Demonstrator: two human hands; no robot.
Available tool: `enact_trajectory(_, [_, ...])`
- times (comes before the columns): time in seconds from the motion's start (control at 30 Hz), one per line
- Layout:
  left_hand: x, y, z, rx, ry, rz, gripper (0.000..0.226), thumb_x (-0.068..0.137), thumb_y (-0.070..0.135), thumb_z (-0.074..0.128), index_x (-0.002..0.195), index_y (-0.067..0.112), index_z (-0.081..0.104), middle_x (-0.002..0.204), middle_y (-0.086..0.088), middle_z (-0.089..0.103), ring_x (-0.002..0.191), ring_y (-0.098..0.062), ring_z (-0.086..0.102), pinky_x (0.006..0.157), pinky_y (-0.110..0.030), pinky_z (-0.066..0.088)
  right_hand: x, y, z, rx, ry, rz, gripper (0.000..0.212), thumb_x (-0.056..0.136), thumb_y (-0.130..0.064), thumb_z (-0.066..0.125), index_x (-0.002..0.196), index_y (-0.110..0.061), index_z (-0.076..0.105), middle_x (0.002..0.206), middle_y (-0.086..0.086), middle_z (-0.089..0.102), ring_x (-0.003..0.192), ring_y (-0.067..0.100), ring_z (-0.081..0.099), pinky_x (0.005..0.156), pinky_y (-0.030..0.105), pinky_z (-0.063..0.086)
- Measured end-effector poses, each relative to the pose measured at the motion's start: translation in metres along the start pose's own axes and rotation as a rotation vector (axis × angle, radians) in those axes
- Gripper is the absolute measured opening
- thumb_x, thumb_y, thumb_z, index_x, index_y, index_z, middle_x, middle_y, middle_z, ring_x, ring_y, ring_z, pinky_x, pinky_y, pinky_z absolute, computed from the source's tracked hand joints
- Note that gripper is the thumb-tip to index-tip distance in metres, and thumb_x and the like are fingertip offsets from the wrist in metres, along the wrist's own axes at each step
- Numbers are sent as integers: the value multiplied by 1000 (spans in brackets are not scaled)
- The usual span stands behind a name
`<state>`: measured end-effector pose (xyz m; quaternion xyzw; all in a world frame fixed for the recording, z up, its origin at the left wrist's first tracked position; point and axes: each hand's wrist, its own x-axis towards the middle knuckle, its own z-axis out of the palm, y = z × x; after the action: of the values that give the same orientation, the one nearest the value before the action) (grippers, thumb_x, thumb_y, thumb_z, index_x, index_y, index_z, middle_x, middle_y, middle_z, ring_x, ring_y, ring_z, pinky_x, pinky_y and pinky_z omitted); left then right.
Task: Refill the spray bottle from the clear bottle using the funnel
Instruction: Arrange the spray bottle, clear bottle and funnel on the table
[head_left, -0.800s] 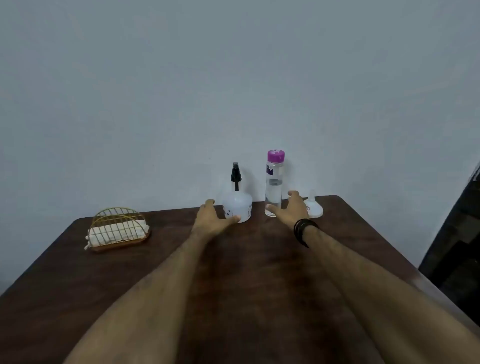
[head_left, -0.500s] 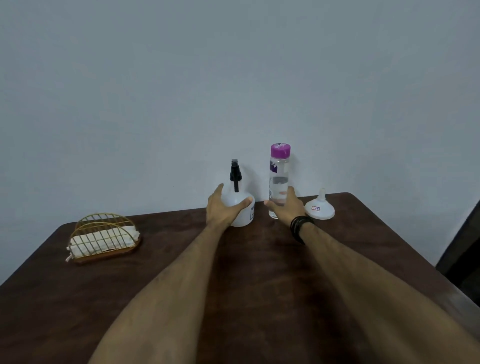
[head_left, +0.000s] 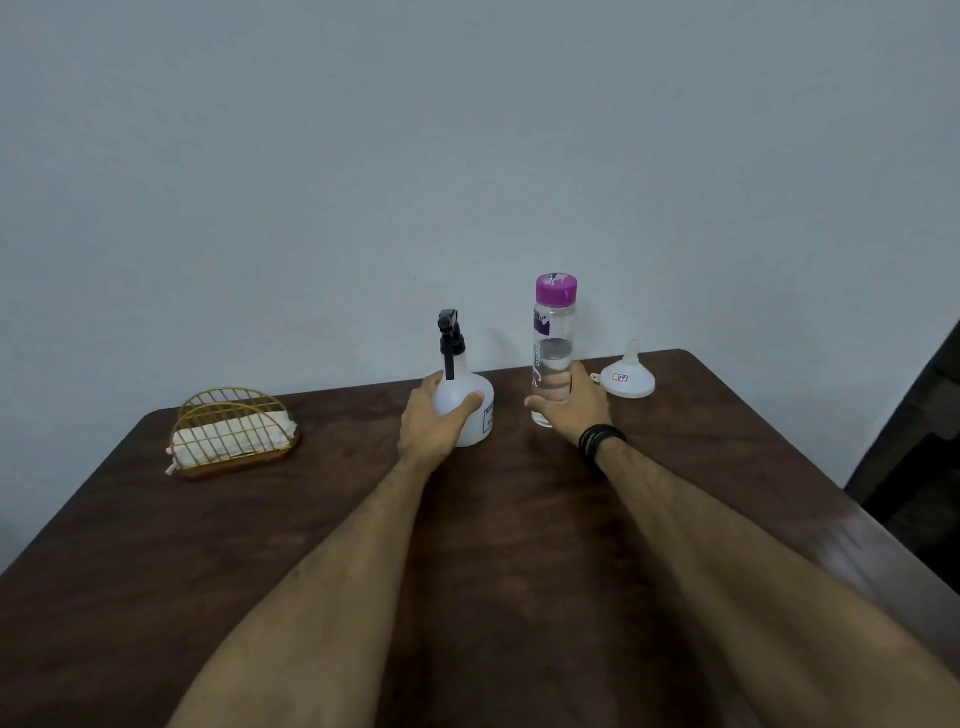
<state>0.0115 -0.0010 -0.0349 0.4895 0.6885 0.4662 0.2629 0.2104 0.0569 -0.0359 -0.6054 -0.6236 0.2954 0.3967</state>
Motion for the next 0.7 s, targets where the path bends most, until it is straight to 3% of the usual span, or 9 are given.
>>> enact_trajectory(0.3, [-54,-6,-19,-12,38,-5,86,59,76,65,133,34,54,127,4,59,116,-22,59,100,-49,52,-60,-4,-14,-1,0,-23,46,70,-25,83,107,-24,57,82,-19,60,83,12,61,80,25,46])
enact_trajectory(0.7, [-124,-18,-30,-7,119,43,67,80,55,75,137,27,52,132,0,53,117,-23,56,98,-42,50,-130,-1,-27,-15,21,-32,49,66,-33,83,107,-27,56,93,-9,68,88,17,65,77,28,48])
